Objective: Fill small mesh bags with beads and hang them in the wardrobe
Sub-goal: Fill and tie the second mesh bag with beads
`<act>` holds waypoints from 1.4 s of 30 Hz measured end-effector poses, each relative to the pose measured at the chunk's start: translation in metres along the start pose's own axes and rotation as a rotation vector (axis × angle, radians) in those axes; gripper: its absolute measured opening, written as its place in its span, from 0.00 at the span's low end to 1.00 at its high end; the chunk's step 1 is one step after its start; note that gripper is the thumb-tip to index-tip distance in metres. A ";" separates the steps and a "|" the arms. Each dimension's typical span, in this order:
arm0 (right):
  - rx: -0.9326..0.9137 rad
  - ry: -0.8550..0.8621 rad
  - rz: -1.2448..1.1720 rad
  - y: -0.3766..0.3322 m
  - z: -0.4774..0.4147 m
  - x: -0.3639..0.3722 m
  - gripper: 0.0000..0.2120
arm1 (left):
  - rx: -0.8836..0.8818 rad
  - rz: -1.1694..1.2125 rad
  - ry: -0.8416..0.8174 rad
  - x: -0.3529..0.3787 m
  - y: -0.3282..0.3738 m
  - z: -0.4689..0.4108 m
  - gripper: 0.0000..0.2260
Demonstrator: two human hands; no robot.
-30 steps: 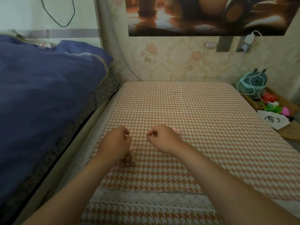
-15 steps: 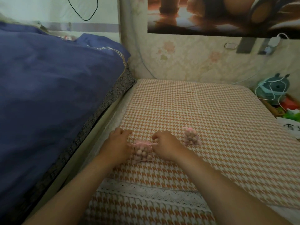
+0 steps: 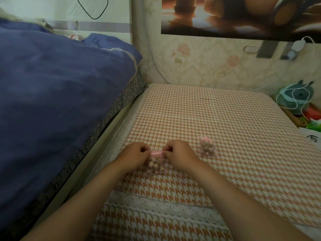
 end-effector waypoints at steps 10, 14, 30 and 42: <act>0.074 -0.082 -0.399 0.013 0.006 -0.018 0.07 | 0.114 0.348 0.137 -0.010 0.029 0.002 0.03; 0.073 -0.070 -0.440 0.026 0.011 -0.036 0.06 | 0.218 0.327 0.131 -0.006 0.047 0.002 0.03; 0.079 -0.114 -0.195 0.051 0.015 -0.043 0.05 | 0.234 0.026 -0.048 -0.011 0.048 0.007 0.06; 0.335 -0.142 -0.447 0.070 0.019 -0.034 0.08 | 0.144 -0.044 0.038 -0.032 0.029 0.005 0.13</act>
Point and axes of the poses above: each hand's wrist, its own z-axis away from the middle knuckle, its own x-axis out of the palm, y = z × x, the point moved 8 cm from there along -z, towards the middle knuckle, and after that the axes turned 15 degrees about z, right-handed, at the moved point
